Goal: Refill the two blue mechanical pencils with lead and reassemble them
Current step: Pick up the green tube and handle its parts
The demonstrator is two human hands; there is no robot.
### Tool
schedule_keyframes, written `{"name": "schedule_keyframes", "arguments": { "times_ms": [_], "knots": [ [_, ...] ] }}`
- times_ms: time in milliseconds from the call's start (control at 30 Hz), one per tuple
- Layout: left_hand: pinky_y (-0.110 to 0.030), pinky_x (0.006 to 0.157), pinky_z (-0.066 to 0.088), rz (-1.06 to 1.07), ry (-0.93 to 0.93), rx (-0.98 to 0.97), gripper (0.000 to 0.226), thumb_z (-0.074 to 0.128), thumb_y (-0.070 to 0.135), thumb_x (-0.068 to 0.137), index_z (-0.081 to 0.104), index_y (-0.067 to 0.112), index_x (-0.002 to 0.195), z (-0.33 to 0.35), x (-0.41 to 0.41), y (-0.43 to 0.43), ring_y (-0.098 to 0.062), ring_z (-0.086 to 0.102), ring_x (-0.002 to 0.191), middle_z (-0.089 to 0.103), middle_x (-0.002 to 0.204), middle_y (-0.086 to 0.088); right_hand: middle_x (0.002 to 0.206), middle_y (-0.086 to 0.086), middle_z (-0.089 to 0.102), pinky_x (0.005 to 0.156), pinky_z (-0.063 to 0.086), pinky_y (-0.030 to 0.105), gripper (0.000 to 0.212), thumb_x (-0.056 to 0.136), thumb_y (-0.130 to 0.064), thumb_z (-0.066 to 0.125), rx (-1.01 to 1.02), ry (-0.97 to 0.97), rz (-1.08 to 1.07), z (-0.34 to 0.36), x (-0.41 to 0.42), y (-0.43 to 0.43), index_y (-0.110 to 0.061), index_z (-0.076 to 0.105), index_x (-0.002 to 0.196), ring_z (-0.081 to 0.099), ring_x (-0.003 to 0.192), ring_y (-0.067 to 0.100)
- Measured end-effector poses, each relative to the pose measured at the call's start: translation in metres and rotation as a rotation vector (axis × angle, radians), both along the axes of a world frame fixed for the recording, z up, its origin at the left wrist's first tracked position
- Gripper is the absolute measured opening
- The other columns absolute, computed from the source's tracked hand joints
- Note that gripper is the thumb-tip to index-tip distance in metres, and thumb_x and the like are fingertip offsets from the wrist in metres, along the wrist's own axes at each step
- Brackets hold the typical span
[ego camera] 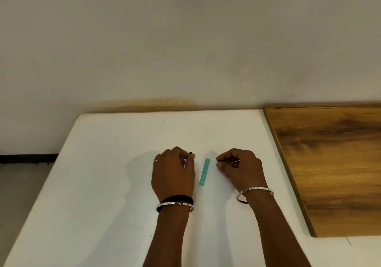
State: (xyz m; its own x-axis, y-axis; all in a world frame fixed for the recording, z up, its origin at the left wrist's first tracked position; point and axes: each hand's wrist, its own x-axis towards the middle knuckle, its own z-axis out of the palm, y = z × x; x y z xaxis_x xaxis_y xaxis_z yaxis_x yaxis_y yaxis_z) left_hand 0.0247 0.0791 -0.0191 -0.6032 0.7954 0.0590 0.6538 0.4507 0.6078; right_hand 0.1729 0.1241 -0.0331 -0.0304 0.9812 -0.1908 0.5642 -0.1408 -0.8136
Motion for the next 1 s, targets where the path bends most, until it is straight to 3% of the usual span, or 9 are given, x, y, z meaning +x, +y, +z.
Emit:
{"name": "schedule_keyframes", "arguments": {
  "times_ms": [100,233,333,500,733,900,1000],
  "knots": [
    [-0.024,0.067,0.042,-0.154,0.025,-0.109,0.020,0.060,0.047,0.084,0.067,0.029,0.082,-0.006,0.014,0.002,-0.013,0.052,0.101,0.062,0.084,0.010,0.074,-0.007,0.070,0.063,0.045,0.012,0.010,0.077,-0.013,0.076,0.011,0.023,-0.023,0.000,0.001,0.001,-0.020,0.073,0.082,0.065,0.065,0.008],
    [-0.029,0.081,0.049,-0.194,0.054,-0.224,0.025,0.063,0.049,0.081,0.067,0.029,0.096,-0.010,0.016,0.002,-0.014,0.046,0.118,0.063,0.102,0.009,0.074,-0.004,0.072,0.070,0.052,0.022,0.010,0.078,-0.011,0.074,0.010,0.042,-0.034,-0.003,0.005,0.001,-0.020,0.073,0.083,0.066,0.065,0.012],
    [-0.029,0.081,0.049,-0.204,0.057,-0.265,0.026,0.065,0.048,0.081,0.068,0.028,0.098,-0.009,0.018,0.002,-0.014,0.046,0.120,0.063,0.107,0.008,0.074,-0.002,0.071,0.068,0.053,0.021,0.011,0.080,-0.011,0.072,0.003,0.049,-0.025,-0.004,0.006,0.001,-0.021,0.074,0.085,0.067,0.064,0.011],
    [-0.028,0.076,0.048,-0.193,0.050,-0.287,0.021,0.064,0.043,0.083,0.069,0.029,0.098,-0.005,0.022,0.003,-0.014,0.050,0.115,0.063,0.103,0.008,0.077,0.001,0.072,0.071,0.057,0.026,0.013,0.080,-0.012,0.073,-0.013,0.063,-0.026,-0.004,0.007,0.000,-0.018,0.073,0.091,0.069,0.066,0.014],
    [-0.025,0.065,0.038,-0.177,0.022,-0.280,0.018,0.066,0.039,0.080,0.068,0.028,0.093,-0.002,0.026,0.004,-0.012,0.056,0.103,0.064,0.099,0.007,0.073,0.003,0.072,0.071,0.059,0.029,0.010,0.077,-0.011,0.076,-0.042,0.112,-0.082,-0.004,0.010,0.002,-0.016,0.072,0.085,0.070,0.065,0.016],
    [-0.027,0.067,0.048,-0.206,-0.056,-0.279,0.011,0.070,0.037,0.076,0.068,0.030,0.084,-0.005,0.029,0.005,-0.012,0.061,0.092,0.066,0.091,0.010,0.074,0.000,0.072,0.065,0.054,0.019,0.009,0.079,-0.010,0.074,-0.022,0.116,-0.073,-0.004,0.014,0.001,-0.016,0.072,0.086,0.068,0.064,0.013],
    [-0.026,0.063,0.048,-0.219,-0.118,-0.232,0.011,0.072,0.037,0.073,0.069,0.029,0.080,-0.003,0.030,0.005,-0.009,0.060,0.079,0.062,0.080,0.011,0.077,0.001,0.072,0.068,0.057,0.023,0.010,0.080,-0.008,0.073,-0.030,0.160,-0.081,-0.003,0.015,0.002,-0.015,0.073,0.088,0.070,0.067,0.015]
  ]
}}
